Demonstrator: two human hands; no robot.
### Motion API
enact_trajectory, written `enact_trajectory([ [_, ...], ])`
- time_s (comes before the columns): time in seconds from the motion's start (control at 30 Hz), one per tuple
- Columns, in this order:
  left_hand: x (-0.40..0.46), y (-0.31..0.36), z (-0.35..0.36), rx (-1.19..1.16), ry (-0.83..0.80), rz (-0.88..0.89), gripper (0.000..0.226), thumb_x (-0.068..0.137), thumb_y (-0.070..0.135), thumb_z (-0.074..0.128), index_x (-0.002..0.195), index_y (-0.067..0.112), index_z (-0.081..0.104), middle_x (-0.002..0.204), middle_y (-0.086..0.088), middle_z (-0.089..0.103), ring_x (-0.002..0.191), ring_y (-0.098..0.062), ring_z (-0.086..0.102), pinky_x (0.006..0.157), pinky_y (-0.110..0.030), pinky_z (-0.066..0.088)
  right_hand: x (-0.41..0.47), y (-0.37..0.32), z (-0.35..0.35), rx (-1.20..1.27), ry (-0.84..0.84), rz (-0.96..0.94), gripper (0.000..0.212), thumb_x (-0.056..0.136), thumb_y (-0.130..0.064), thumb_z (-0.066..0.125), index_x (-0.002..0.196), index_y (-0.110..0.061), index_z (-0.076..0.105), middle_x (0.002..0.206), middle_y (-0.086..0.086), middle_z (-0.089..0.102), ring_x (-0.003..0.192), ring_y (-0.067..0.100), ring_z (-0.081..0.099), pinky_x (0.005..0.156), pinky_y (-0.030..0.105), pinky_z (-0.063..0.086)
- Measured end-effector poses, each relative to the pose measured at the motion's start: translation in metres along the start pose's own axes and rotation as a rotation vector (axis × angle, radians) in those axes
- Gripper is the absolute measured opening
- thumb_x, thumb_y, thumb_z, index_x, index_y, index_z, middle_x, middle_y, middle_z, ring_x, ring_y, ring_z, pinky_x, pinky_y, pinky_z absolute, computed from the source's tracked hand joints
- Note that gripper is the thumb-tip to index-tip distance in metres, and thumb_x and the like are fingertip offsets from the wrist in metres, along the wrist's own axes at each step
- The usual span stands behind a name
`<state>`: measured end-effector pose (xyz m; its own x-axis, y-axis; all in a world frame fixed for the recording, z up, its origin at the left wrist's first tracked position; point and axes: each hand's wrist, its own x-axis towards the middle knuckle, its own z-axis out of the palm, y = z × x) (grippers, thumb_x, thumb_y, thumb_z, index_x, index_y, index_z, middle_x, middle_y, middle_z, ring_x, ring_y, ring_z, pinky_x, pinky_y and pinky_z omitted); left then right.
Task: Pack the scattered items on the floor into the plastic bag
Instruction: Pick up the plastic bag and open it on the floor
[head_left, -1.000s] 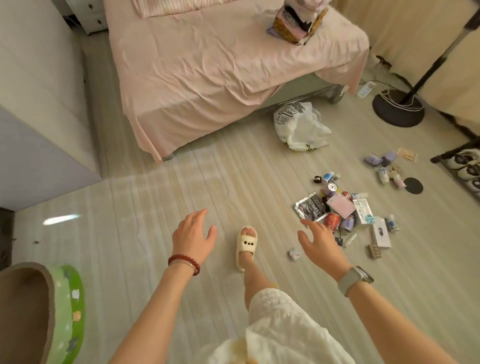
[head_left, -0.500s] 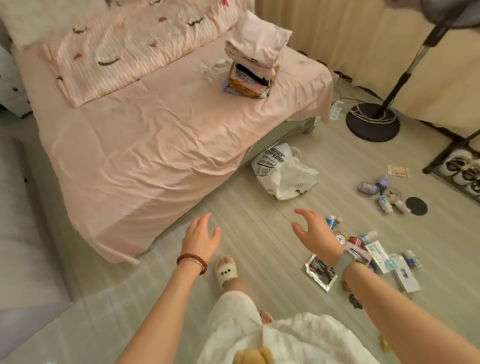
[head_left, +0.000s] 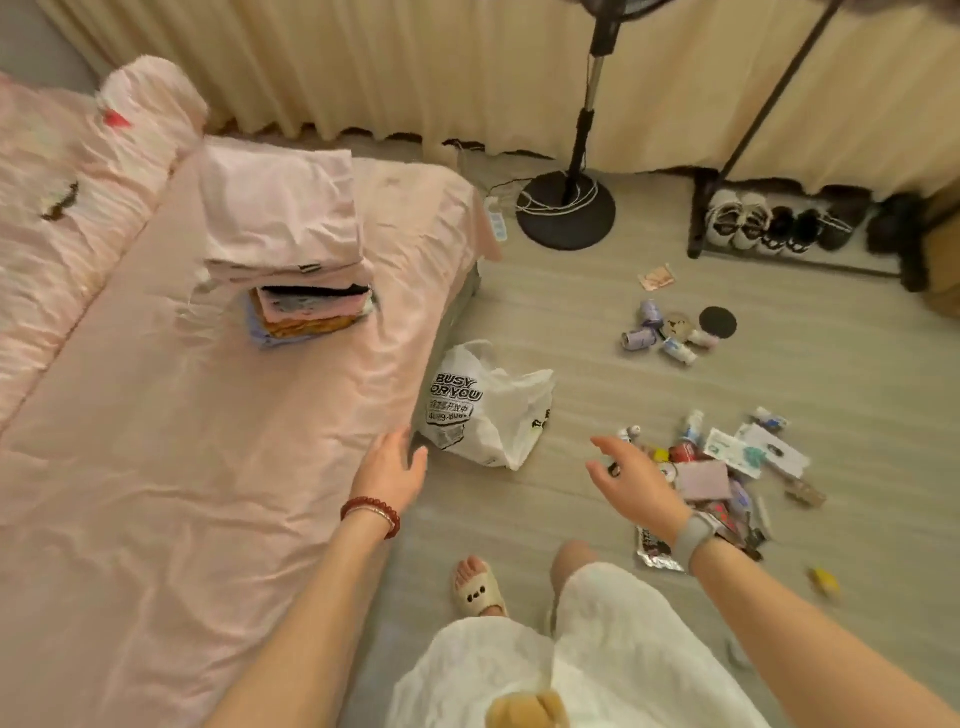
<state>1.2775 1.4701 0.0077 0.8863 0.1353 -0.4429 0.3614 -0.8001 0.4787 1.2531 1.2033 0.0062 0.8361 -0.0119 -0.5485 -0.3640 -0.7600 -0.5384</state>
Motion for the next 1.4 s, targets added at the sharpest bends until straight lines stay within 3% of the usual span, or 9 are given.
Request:
enact_trajectory([
  [0.2,0.115,0.076,0.011,0.063,-0.187,0.210,0.043,0.092,0.025,0.046,0.133,0.011,0.042,0.138,-0.010,0.046,0.128,-0.024,0.042,0.104,-0.031,0.033,0.049,0.008,-0.024,0.104,0.071,0.151,0.044,0.093,-0.025,0.047,0.134,-0.008,0.040,0.139,0.008,0.046,0.130,0.020,0.040,0.104,0.027,0.031],
  [0.4,0.215,0.109,0.065,0.188,-0.327,0.226,0.044,0.093,0.025,0.044,0.134,0.011,0.039,0.139,-0.009,0.042,0.130,-0.021,0.039,0.106,-0.029,0.031,0.159,0.037,-0.040,0.115,0.017,0.192,0.043,0.094,-0.026,0.044,0.134,-0.010,0.041,0.139,0.007,0.047,0.129,0.019,0.041,0.105,0.028,0.031],
  [0.73,0.427,0.078,0.233,0.444,-0.498,0.086,0.048,0.092,0.026,0.045,0.136,0.010,0.036,0.140,-0.015,0.041,0.128,-0.029,0.040,0.108,-0.035,0.032,0.409,0.138,0.023,0.138,-0.179,0.259,0.042,0.093,-0.024,0.042,0.134,-0.012,0.040,0.134,0.012,0.049,0.125,0.025,0.045,0.103,0.038,0.037],
  [0.93,0.515,0.037,0.341,0.775,-0.597,0.241,0.067,0.091,0.046,0.039,0.146,0.025,0.006,0.157,-0.001,0.001,0.144,-0.025,0.001,0.115,-0.046,0.017,0.495,0.210,0.089,0.184,-0.205,0.327,0.041,0.094,-0.024,0.041,0.133,-0.012,0.041,0.131,0.015,0.050,0.117,0.028,0.051,0.096,0.033,0.039],
  [1.03,0.538,0.008,0.382,0.963,-0.685,0.236,0.073,0.089,0.055,0.035,0.145,0.028,-0.002,0.157,-0.001,0.007,0.145,-0.024,-0.001,0.115,-0.052,0.005,0.515,0.236,0.127,0.303,-0.208,0.433,0.039,0.095,-0.024,0.041,0.131,-0.010,0.042,0.128,0.015,0.052,0.114,0.027,0.052,0.094,0.033,0.040],
  [1.1,0.541,-0.009,0.401,1.040,-0.722,0.247,0.064,0.092,0.050,0.035,0.145,0.024,0.011,0.144,-0.007,0.040,0.140,-0.025,0.023,0.114,-0.052,0.004,0.520,0.244,0.148,0.422,-0.207,0.524,0.039,0.095,-0.025,0.042,0.130,-0.009,0.043,0.127,0.015,0.054,0.115,0.027,0.052,0.094,0.034,0.041],
  [1.17,0.536,-0.017,0.410,1.010,-0.732,0.301,0.044,0.095,0.038,0.036,0.135,0.020,0.037,0.122,-0.007,0.060,0.122,-0.025,0.048,0.114,-0.045,0.016,0.522,0.247,0.160,0.534,-0.191,0.605,0.040,0.094,-0.027,0.043,0.130,-0.010,0.044,0.126,0.014,0.055,0.114,0.027,0.052,0.093,0.034,0.041],
  [1.27,0.518,-0.021,0.407,0.926,-0.793,0.330,0.031,0.094,0.030,0.042,0.118,0.015,0.055,0.124,-0.010,0.051,0.108,-0.029,0.055,0.095,-0.038,0.042,0.521,0.238,0.165,0.704,-0.181,0.691,0.042,0.093,-0.032,0.044,0.130,-0.013,0.043,0.118,0.007,0.056,0.100,0.025,0.056,0.086,0.036,0.048],
  [1.4,0.507,-0.034,0.390,1.015,-0.933,0.359,0.042,0.087,0.043,0.051,0.120,0.016,0.046,0.139,-0.009,0.037,0.121,-0.028,0.043,0.100,-0.038,0.037,0.520,0.225,0.167,0.807,-0.190,0.748,0.056,0.078,-0.052,0.046,0.129,-0.028,0.044,0.091,-0.016,0.059,0.119,0.027,0.046,0.103,0.047,0.039],
])
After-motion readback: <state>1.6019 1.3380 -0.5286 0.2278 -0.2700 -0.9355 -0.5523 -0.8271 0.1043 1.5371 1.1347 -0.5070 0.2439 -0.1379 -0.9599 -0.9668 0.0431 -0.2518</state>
